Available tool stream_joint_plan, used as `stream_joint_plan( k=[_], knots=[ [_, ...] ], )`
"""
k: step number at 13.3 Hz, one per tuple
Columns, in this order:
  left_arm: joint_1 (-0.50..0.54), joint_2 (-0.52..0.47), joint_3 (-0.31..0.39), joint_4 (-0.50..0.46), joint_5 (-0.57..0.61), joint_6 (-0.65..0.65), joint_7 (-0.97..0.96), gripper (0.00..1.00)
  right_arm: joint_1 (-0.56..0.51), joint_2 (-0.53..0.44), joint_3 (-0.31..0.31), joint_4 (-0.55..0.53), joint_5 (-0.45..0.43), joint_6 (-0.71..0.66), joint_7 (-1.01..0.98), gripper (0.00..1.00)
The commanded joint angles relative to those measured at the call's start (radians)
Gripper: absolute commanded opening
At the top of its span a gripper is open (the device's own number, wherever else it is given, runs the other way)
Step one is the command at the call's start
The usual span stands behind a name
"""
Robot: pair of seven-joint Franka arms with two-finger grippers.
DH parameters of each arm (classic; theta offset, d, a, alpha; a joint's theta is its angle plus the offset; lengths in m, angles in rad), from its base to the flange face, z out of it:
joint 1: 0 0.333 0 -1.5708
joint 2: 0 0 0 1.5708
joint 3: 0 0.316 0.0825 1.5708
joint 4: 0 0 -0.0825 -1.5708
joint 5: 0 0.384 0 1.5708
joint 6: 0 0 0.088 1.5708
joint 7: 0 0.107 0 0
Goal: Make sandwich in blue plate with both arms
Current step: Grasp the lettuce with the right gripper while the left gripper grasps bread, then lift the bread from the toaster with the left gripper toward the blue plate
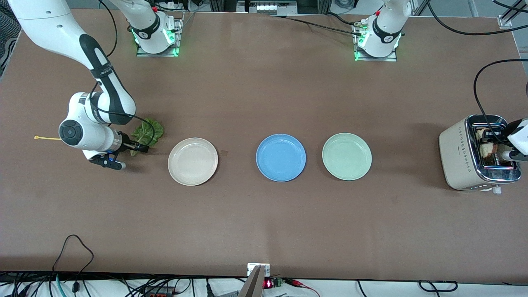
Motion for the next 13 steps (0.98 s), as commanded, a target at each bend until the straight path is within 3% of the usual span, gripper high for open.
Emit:
stream_joint_plan(
  k=[1,3,4,5,7,10,13],
  knots=[
    [0.014,-0.028,-0.011,0.083,-0.022,-0.124,0.047,0.01,-0.005,-0.007,0.007,-0.007,0.003,0.008,0.001,0.54],
    [0.004,-0.028,-0.020,0.164,-0.025,-0.225,0.039,0.01,-0.005,-0.007,0.007,-0.004,0.003,0.003,0.001,0.23],
    [0.004,-0.026,-0.058,0.215,-0.026,-0.289,0.025,0.01,-0.002,-0.009,0.007,0.002,0.003,0.000,0.001,0.08],
    [0.001,-0.023,-0.099,0.267,-0.016,-0.358,0.017,0.01,0.001,-0.010,0.007,0.003,0.003,0.000,0.000,0.02],
    [-0.059,-0.017,-0.129,0.342,-0.015,-0.472,0.010,0.01,-0.001,-0.018,0.006,0.009,0.003,-0.001,-0.049,0.00],
    [-0.199,-0.017,-0.130,0.356,-0.037,-0.570,-0.068,0.01,-0.005,-0.026,0.006,0.041,0.003,-0.053,-0.097,0.00],
    [-0.311,0.026,-0.146,0.350,-0.219,-0.600,-0.166,0.01,-0.001,-0.062,0.007,0.115,0.005,-0.193,-0.091,0.00]
  ],
)
